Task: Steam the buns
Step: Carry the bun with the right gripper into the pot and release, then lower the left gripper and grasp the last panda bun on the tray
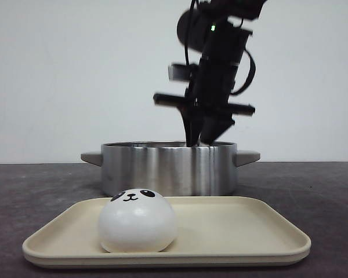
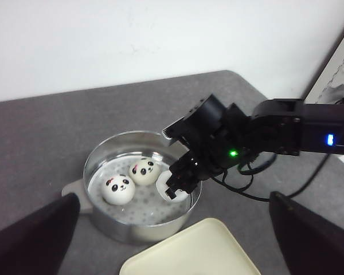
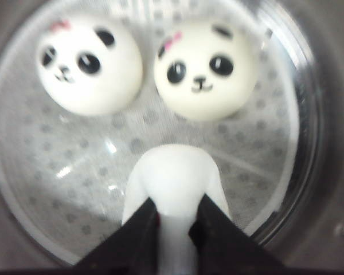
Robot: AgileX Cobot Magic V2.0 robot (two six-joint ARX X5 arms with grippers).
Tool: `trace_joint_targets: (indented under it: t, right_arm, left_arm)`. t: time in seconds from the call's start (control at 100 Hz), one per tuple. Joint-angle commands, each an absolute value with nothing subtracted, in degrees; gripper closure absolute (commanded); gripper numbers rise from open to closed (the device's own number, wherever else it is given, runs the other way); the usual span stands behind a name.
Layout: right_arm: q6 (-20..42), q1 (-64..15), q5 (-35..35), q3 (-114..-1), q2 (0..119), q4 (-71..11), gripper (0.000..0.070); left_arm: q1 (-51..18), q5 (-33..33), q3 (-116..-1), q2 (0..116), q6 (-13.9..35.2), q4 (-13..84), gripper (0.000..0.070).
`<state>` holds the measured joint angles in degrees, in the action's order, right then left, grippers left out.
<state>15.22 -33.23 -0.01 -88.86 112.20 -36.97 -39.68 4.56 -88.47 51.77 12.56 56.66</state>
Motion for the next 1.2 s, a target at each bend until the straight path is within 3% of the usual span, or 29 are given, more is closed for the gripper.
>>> trace_joint_targets:
  t: [0.0, 0.08, 0.17, 0.31, 0.42, 0.45, 0.48, 0.58, 0.65, 0.78, 1.19]
  right_arm:
    - [14.8, -33.6, 0.1, -90.0, 112.8, -35.7, 0.0455]
    - [14.9, -33.6, 0.0, -90.0, 112.8, -34.7, 0.0302]
    - [15.0, -33.6, 0.2, -90.0, 112.8, -34.7, 0.0203]
    - [15.0, -33.2, 0.3, -90.0, 112.8, -35.4, 0.011]
    - [15.0, -33.2, 0.4, -90.3, 112.0, -36.2, 0.011]
    - [15.0, -33.2, 0.3, -90.6, 111.4, -36.8, 0.0131]
    - [15.0, -33.2, 0.3, -90.9, 110.7, -37.5, 0.0197]
    - [14.9, -33.4, 0.4, -91.3, 106.4, -38.6, 0.0518]
    - [14.5, -33.9, 0.4, -91.3, 101.8, -38.8, 0.0696]
    - [13.7, -35.6, 0.5, -91.3, 91.2, -39.0, 0.07]
    - [12.0, -38.5, 0.6, -91.3, 61.1, -39.3, 0.0699]
  left_arm:
    - [-40.2, 4.7, -89.6, 52.2, 11.6, 57.3, 0.0068]
    - [-40.2, 4.7, -89.6, 52.2, 11.6, 58.0, 0.0068]
    - [-40.2, 4.7, -89.6, 52.2, 11.6, 58.0, 0.0067]
    - [-40.2, 4.7, -89.6, 52.3, 11.6, 58.1, 0.0068]
    - [-40.2, 4.7, -89.6, 52.6, 12.1, 58.8, 0.0067]
    - [-40.2, 4.7, -89.6, 52.9, 12.7, 59.3, 0.0068]
    - [-40.2, 4.7, -89.5, 53.1, 13.3, 60.0, 0.0067]
    - [-40.2, 4.7, -89.3, 54.4, 14.7, 62.3, 0.0067]
    - [-40.2, 4.0, -88.7, 55.5, 16.0, 63.5, 0.0067]
    - [-41.2, 0.2, -85.1, 57.9, 18.7, 62.7, 0.0067]
    - [-47.7, -2.1, -69.4, 69.7, 24.9, 53.5, 0.0065]
